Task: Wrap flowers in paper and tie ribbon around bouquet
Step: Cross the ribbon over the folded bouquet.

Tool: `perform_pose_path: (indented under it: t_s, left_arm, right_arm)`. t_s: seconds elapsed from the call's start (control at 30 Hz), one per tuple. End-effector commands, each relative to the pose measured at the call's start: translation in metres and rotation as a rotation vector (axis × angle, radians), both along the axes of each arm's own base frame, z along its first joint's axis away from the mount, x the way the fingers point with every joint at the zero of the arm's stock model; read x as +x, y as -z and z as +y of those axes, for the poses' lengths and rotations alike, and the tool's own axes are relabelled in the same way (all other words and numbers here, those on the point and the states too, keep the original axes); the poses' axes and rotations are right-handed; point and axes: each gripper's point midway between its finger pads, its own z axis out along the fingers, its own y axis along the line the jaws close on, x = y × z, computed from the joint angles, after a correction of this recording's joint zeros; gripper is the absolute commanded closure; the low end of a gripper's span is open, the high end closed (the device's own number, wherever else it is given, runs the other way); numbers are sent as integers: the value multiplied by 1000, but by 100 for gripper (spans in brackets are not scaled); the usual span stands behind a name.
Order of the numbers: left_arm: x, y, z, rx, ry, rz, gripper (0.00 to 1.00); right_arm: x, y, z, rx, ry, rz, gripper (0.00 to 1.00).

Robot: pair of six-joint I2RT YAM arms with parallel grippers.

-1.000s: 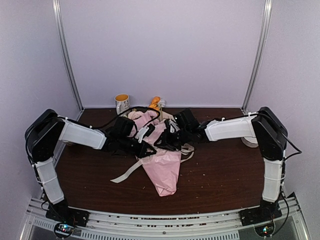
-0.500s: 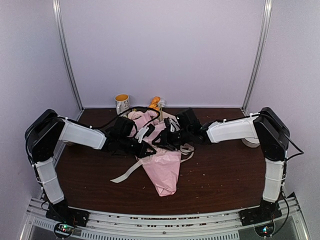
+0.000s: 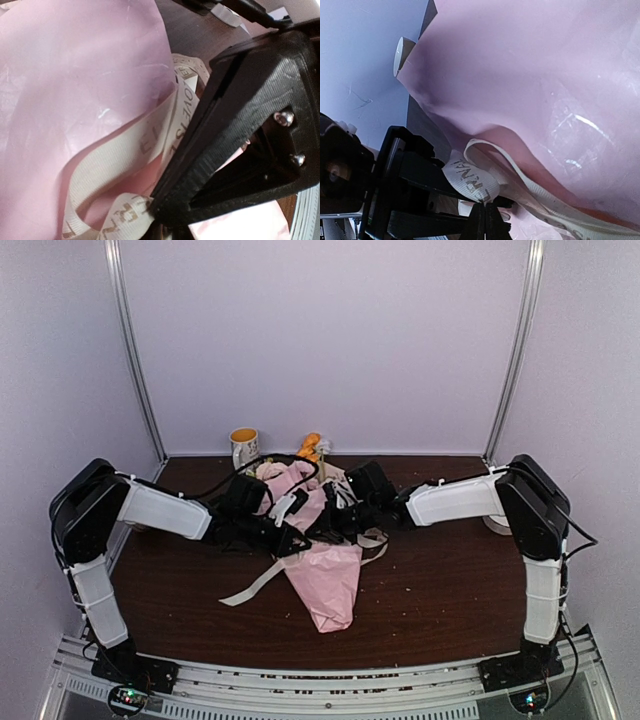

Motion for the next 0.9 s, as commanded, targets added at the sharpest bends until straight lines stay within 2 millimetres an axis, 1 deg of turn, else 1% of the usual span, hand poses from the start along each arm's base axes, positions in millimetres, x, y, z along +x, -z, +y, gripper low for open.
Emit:
perform_pose_path:
  t_s: [0.0,0.03,0.07,0.13,0.2,0.27,0.33,0.37,0.4,0.43,0.5,0.53,0.63,0.7,0.73,0.8,0.83,0.87]
  left_arm:
    - [3,-26,2,-32,10,-70,70]
    - [2,-31,4,-26,18,-80,61]
    - [1,-35,7,-16,19,-92,56]
    - [-1,-48,13,-10,26,-124,51]
    - [0,-56,19,-8,26,-141,50]
    - [2,-56,26,7,22,-113,51]
    - [5,-57,29,3,20,-85,56]
    - [7,-56,29,9,12,-76,59]
    - [11,-52,31,27,-5,-68,64]
    - [12,-46,32,49,-12,-50,68]
    - [14,-38,31,82,-11,-19,74]
    - [12,-37,29,82,4,-8,76]
    - [10,-44,26,102,9,-50,77]
    - [14,-43,31,147,-19,-78,77]
    - [19,-41,36,179,-49,-89,73]
    - [32,-37,50,246,-141,-110,69]
    - [37,-37,53,261,-166,-120,67]
    - [39,-38,53,260,-173,-128,65]
  right_arm:
    - [10,-13,-2,-22,5,-50,100]
    - [12,-13,-4,-32,7,-55,100]
    - [14,-12,-6,-43,7,-58,100]
    - [17,-6,-11,-64,9,-54,100]
    - [20,1,-15,-85,17,-45,100]
    - [21,5,-16,-93,19,-40,100]
    - [22,7,-17,-96,22,-40,100]
    - [22,8,-17,-98,24,-38,100]
    - [23,8,-16,-96,27,-37,100]
    - [23,9,-16,-97,28,-37,100]
    - [24,9,-15,-95,29,-39,100]
    - [25,9,-15,-95,29,-40,100]
    - [25,10,-15,-98,28,-38,100]
    - [26,8,-13,-95,29,-41,100]
    - [27,9,-14,-98,32,-42,100]
    - [28,7,-13,-96,31,-43,100]
    - [28,6,-13,-98,29,-45,100]
    - [27,6,-13,-99,28,-46,100]
